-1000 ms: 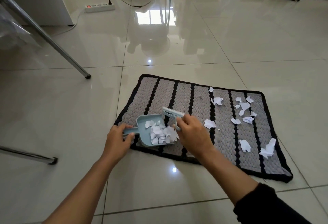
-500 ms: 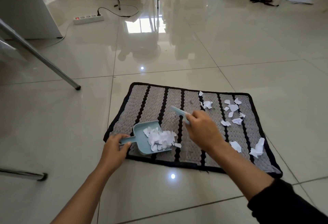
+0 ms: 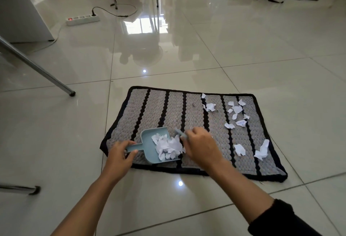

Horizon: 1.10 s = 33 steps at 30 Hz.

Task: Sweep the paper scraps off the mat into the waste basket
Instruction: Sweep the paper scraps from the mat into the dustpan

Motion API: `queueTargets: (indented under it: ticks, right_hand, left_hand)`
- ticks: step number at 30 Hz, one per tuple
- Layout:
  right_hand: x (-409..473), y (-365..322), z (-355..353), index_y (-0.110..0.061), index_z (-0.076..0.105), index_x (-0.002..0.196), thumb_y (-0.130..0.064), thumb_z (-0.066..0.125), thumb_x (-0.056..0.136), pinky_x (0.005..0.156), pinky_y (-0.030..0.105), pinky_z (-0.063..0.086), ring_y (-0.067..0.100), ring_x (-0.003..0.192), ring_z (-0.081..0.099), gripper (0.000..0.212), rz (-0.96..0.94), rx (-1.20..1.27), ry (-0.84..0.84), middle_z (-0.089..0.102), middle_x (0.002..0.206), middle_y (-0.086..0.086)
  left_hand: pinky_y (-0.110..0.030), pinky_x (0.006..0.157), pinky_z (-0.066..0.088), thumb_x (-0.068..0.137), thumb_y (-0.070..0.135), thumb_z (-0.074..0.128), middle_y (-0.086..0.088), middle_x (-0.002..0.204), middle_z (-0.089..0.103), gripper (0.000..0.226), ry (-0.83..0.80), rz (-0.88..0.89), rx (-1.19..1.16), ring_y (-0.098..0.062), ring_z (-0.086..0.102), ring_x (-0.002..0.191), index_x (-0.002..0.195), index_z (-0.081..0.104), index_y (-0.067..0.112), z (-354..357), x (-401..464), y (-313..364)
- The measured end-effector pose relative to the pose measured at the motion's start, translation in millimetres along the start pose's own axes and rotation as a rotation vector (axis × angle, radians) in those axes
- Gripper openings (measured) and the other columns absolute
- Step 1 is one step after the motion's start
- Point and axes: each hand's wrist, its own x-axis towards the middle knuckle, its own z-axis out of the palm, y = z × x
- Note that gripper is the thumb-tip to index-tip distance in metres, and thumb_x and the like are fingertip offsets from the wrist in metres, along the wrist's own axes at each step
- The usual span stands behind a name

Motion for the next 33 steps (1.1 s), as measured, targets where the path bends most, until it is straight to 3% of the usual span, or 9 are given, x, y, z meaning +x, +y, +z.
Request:
queueTargets:
  ticks: [2, 4, 9, 16, 19, 21, 26, 29, 33]
  right_hand:
    - [9.3, 13.1, -14.6, 0.000, 0.065, 0.088, -0.021, 0.044, 0.092, 0.050, 0.023, 0.040, 0.016, 0.056, 0.047, 0.030, 0.056, 0.052, 0.081, 0.059, 0.067, 0.011]
    - [13.6, 26.7, -22.7, 0.000, 0.065, 0.089, -0.014, 0.052, 0.090, 0.052, 0.024, 0.037, 0.016, 0.057, 0.044, 0.019, 0.068, 0.010, 0.118, 0.059, 0.067, 0.012]
    - [4.3, 12.1, -1.7, -0.002, 0.063, 0.081, -0.011, 0.053, 0.088, 0.060, 0.027, 0.047, 0.015, 0.064, 0.043, 0.016, 0.035, -0.020, -0.003, 0.061, 0.074, 0.010]
    - [3.9, -18.4, 7.1, -0.004, 0.056, 0.058, -0.008, 0.063, 0.078, 0.048, 0.025, 0.033, 0.014, 0.050, 0.037, 0.021, 0.007, 0.037, 0.066, 0.056, 0.056, 0.009]
    - [8.9, -25.7, 4.2, -0.004, 0.057, 0.062, -0.012, 0.056, 0.085, 0.048, 0.018, 0.029, 0.013, 0.048, 0.037, 0.025, 0.033, 0.118, 0.056, 0.051, 0.056, 0.005]
    - [15.0, -22.2, 0.8, -0.003, 0.059, 0.065, -0.014, 0.052, 0.090, 0.046, 0.011, 0.023, 0.006, 0.045, 0.035, 0.029, 0.078, 0.222, 0.013, 0.045, 0.054, -0.001]
    - [24.6, 3.3, -7.7, -0.008, 0.058, 0.061, -0.011, 0.053, 0.090, 0.032, 0.012, 0.032, 0.003, 0.033, 0.037, 0.030, 0.213, 0.412, 0.026, 0.046, 0.047, -0.008]
    - [27.9, 17.2, -9.0, -0.004, 0.064, 0.070, -0.015, 0.053, 0.090, 0.037, 0.012, 0.031, 0.005, 0.043, 0.042, 0.026, 0.218, 0.319, 0.075, 0.054, 0.055, -0.001]
    - [24.8, 11.4, -1.6, -0.004, 0.063, 0.077, -0.017, 0.050, 0.091, 0.048, 0.014, 0.033, 0.012, 0.054, 0.045, 0.024, 0.112, 0.149, 0.045, 0.056, 0.066, 0.003]
  left_hand:
    - [-0.018, 0.064, 0.038, 0.083, 0.010, 0.060, -0.010, 0.098, 0.054, 0.021, 0.002, 0.000, 0.002, -0.022, 0.050, 0.088, 0.103, 0.061, 0.010, 0.4, -0.3, -0.2]
    - [-0.019, 0.064, 0.038, 0.083, 0.010, 0.060, -0.010, 0.098, 0.054, 0.020, 0.004, -0.006, 0.007, -0.021, 0.050, 0.087, 0.103, 0.061, 0.011, 0.5, -0.8, -1.3]
    - [-0.030, 0.071, 0.043, 0.083, 0.011, 0.061, -0.012, 0.100, 0.055, 0.020, -0.006, -0.023, -0.004, -0.023, 0.053, 0.090, 0.103, 0.061, 0.011, 1.1, -3.7, -1.9]
    - [-0.017, 0.063, 0.035, 0.082, 0.009, 0.061, -0.006, 0.094, 0.054, 0.022, 0.022, 0.015, 0.019, -0.019, 0.048, 0.085, 0.104, 0.062, 0.008, 2.1, -7.3, 3.1]
    - [-0.016, 0.060, 0.032, 0.082, 0.008, 0.061, 0.002, 0.086, 0.051, 0.021, 0.034, 0.027, 0.026, -0.016, 0.045, 0.079, 0.102, 0.062, 0.007, 0.9, -9.0, 4.7]
    - [-0.016, 0.060, 0.033, 0.082, 0.009, 0.061, -0.004, 0.091, 0.053, 0.021, 0.032, 0.026, 0.028, -0.014, 0.045, 0.076, 0.103, 0.062, 0.007, 0.0, -8.1, 4.6]
    - [-0.017, 0.062, 0.037, 0.082, 0.012, 0.062, -0.011, 0.099, 0.054, 0.023, 0.043, 0.004, 0.016, -0.016, 0.049, 0.079, 0.105, 0.061, 0.009, 1.2, -7.3, 2.1]
    - [-0.023, 0.064, 0.040, 0.081, 0.011, 0.062, -0.013, 0.100, 0.055, 0.023, 0.039, -0.001, 0.007, -0.019, 0.051, 0.084, 0.104, 0.061, 0.009, 1.5, -6.9, 0.0]
    - [-0.016, 0.064, 0.038, 0.082, 0.011, 0.061, -0.015, 0.101, 0.055, 0.024, 0.039, -0.003, 0.014, -0.019, 0.049, 0.085, 0.106, 0.061, 0.008, 2.8, -6.3, -1.9]
